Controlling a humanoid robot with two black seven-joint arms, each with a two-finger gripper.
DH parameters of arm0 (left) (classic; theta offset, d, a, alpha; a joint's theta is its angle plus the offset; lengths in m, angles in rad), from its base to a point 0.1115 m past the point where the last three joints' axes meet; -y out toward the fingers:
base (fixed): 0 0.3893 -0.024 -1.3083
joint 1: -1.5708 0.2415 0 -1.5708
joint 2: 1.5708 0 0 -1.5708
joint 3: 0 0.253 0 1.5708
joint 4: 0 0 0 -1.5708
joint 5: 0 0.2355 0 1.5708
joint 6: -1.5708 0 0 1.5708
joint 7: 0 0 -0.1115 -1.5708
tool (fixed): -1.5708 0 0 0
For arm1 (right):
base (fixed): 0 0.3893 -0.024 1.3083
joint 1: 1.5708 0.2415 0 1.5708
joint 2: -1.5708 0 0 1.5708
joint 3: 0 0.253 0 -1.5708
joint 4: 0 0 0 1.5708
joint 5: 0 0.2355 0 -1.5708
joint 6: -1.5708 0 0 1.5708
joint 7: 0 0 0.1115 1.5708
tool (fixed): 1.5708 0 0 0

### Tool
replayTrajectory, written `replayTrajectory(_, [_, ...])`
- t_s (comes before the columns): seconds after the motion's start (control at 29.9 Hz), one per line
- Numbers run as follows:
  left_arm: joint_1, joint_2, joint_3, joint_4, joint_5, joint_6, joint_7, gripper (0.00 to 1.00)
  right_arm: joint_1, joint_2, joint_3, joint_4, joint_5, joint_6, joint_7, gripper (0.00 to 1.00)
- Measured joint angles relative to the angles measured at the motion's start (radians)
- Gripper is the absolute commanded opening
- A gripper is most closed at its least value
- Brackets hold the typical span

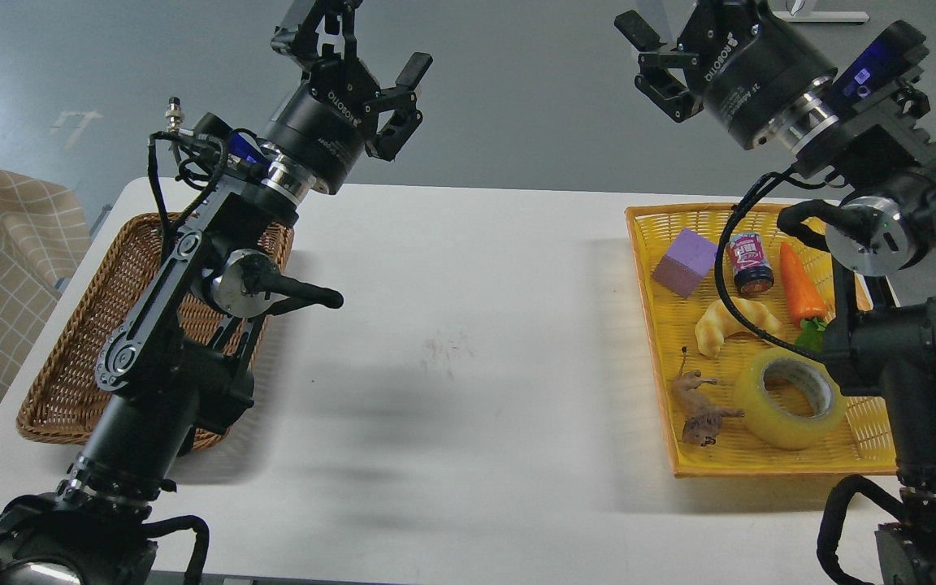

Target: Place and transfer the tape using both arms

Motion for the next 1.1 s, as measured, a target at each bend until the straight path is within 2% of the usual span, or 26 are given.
replayTrajectory(0.6, [0.012,0.002,0.000,-0.006,-0.075,-0.012,0.000,0.98,-0.018,0.000,-0.002,0.002,0.005,0.007,0.008,1.00])
replayTrajectory(0.84, [-0.002,0.010,-0.001,-0.006,-0.080,-0.018,-0.002,0.98,-0.035,0.000,-0.001,0.003,0.005,0.052,0.058,1.00])
replayTrajectory(1.1, [0.011,0.002,-0.013,-0.005,-0.088,-0.018,-0.012,0.98,-0.035,0.000,0.002,0.004,0.004,0.058,0.067,1.00])
